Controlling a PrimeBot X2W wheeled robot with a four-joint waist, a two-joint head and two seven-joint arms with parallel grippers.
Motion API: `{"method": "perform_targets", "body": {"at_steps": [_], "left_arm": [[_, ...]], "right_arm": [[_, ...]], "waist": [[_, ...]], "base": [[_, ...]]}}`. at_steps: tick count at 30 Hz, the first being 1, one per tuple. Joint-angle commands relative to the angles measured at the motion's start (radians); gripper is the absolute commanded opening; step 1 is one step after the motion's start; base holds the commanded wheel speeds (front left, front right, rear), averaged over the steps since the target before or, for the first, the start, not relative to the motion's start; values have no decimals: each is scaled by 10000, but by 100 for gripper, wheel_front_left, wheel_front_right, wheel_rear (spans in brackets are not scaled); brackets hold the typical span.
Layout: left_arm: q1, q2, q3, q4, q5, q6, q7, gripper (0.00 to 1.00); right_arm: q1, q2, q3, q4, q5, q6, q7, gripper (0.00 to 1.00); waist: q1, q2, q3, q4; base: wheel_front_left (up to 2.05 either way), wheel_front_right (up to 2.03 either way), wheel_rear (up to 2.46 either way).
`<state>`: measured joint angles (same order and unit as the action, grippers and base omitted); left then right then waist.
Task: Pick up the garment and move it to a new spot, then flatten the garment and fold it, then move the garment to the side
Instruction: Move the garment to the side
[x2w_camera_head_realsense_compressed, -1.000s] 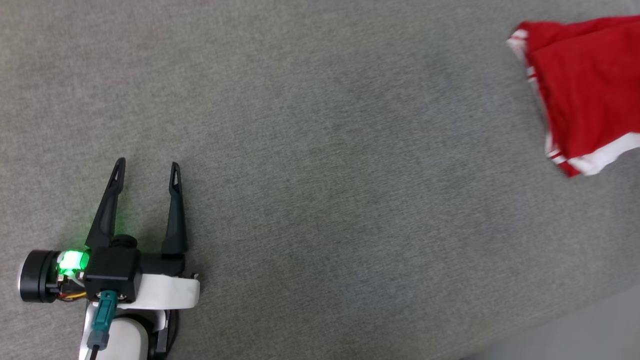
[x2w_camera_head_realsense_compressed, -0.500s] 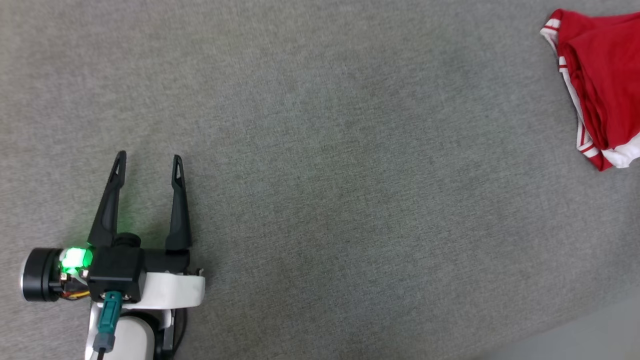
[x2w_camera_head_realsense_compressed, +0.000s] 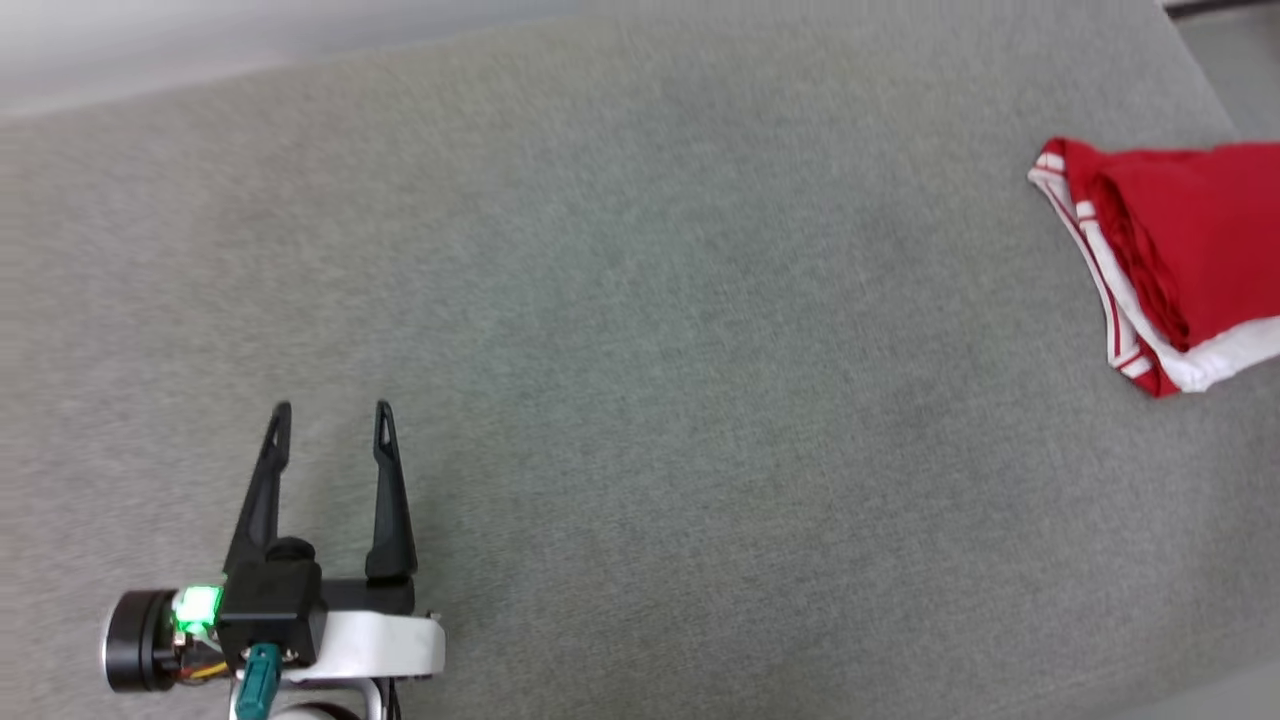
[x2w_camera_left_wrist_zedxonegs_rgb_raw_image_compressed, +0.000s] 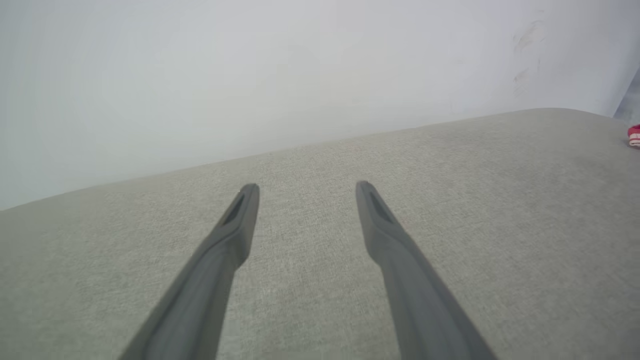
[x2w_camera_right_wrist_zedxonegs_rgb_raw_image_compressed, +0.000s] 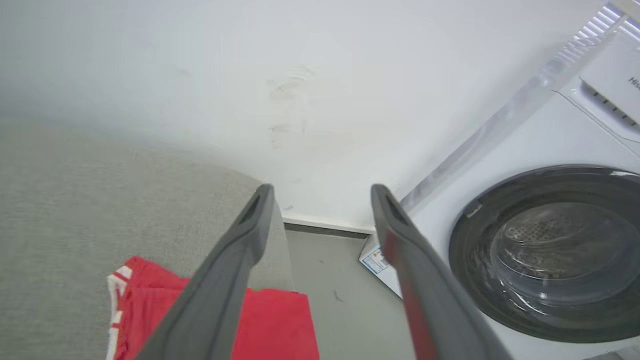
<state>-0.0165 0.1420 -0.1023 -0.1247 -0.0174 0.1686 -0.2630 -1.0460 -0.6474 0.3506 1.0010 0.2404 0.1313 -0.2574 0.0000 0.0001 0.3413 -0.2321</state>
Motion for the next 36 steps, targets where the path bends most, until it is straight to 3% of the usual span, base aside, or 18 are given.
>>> {"method": "perform_targets", "body": {"at_steps": [1, 9, 16, 27, 36], "left_arm": [[253, -107, -20, 3, -35, 72, -21, 100], [793, -346, -23, 174, -119, 48, -21, 100], [1097, -438, -21, 393, -113, -89, -21, 100], [1386, -516, 23, 747, -91, -238, -21, 100], [1820, -584, 135, 989, -203, -444, -21, 100]], "right_arm": [[483, 352, -410, -825, -249, -11, -69, 100], [3590, 1806, -2415, -5524, -1279, -11, -68, 100], [6113, 3410, -3171, -8019, -1707, -11, -71, 100], [9103, 5108, -3664, -9117, -1618, -11, -72, 100], [11015, 5802, -4042, -9621, -1602, -11, -72, 100]], "waist": [[0, -1, -624, 397], [0, -1, -1428, 1199], [0, -1, -1883, 1856], [0, -1, -2540, 2361], [0, -1, -3149, 2490]], "base": [[0, 0, 0], [0, 0, 0], [0, 0, 0], [0, 0, 0], [0, 0, 0]]}}
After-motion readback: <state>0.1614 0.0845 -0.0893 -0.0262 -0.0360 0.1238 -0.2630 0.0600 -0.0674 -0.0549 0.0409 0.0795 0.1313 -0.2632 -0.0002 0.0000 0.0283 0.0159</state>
